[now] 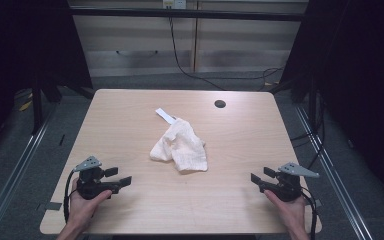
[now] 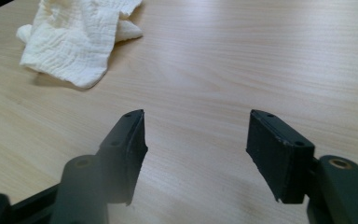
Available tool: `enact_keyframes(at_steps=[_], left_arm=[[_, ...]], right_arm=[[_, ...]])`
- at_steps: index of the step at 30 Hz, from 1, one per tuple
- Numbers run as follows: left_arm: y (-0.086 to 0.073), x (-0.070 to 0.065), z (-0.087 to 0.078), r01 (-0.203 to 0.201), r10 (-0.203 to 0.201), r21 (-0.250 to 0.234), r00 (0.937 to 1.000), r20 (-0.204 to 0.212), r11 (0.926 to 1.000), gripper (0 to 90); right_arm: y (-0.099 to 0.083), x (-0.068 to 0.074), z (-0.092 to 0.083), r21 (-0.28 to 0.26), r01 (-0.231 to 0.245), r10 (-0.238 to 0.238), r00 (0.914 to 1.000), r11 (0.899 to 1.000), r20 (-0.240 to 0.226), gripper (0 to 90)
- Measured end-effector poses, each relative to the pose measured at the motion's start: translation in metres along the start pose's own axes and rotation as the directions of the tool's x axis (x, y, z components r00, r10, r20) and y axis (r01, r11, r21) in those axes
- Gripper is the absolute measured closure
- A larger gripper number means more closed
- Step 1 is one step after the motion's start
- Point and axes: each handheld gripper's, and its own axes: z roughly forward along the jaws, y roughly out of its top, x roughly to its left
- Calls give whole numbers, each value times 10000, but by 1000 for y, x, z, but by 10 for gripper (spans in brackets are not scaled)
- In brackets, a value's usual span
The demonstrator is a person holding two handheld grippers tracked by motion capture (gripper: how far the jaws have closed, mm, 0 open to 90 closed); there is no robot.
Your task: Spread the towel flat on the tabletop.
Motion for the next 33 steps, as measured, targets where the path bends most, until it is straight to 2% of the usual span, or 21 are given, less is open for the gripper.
enact_keyframes(at_steps=[1,5,6,7,8,10,14,15,17,18,19,22,23,24,27,28,29,30,33], left_arm=[[0,-1,0,-47,47,22,10000,1,10000,241],[0,-2,1,-227,228,165,9997,-50,9996,240],[0,-2,1,-227,228,165,9997,-50,9996,240],[0,-2,2,-349,353,254,9993,-140,9991,238],[0,-2,3,-462,466,269,9988,-144,9986,234],[1,-2,3,-614,615,196,9981,-83,9979,234],[1,-3,2,-558,559,207,9984,-52,9982,218],[0,-4,1,-618,616,186,9981,68,9979,216],[0,-5,0,-659,658,160,9978,83,9977,210],[-1,-5,0,-727,725,198,9973,100,9972,207],[-1,-5,-1,-809,806,286,9967,103,9963,204],[-1,-4,-1,-730,726,260,9973,141,9970,199],[-1,-4,-1,-730,726,260,9973,141,9970,199],[-1,-3,0,-671,668,245,9977,148,9974,199],[-1,-3,1,-692,684,309,9973,266,9971,220],[-1,-4,2,-691,680,318,9971,334,9971,218],[-1,-4,2,-691,680,318,9971,334,9971,218],[-1,-4,2,-700,687,355,9970,361,9969,218],[-1,-5,1,-717,704,342,9968,376,9968,217]], right_arm=[[0,1,1,56,134,-134,9999,9999,32,369],[-1,4,3,312,186,-178,9995,9993,-255,374],[0,4,4,448,234,-216,9990,9987,-397,384],[1,4,5,661,232,-190,9978,9975,-635,435],[2,4,5,880,261,-170,9945,9958,-1033,449],[4,6,6,937,427,-317,9927,9947,-1164,445],[7,12,7,1007,633,-474,9870,9929,-1534,424],[11,20,7,979,805,-623,9823,9919,-1766,418],[12,23,7,1015,904,-703,9800,9907,-1864,418],[16,30,11,1061,1232,-1003,9748,9867,-1995,410],[19,34,13,1135,1292,-1030,9718,9851,-2123,410],[28,44,25,1101,1474,-1172,9628,9829,-2433,402],[28,44,25,1101,1474,-1172,9628,9829,-2433,402],[36,51,36,1046,1596,-1280,9572,9816,-2595,395],[53,58,52,936,1725,-1405,9499,9805,-2792,396],[58,61,57,932,1839,-1494,9440,9785,-2944,396],[58,61,57,932,1839,-1494,9440,9785,-2944,396],[70,65,69,871,1958,-1588,9343,9768,-3190,416],[83,70,82,909,2206,-1763,9201,9711,-3498,448]])
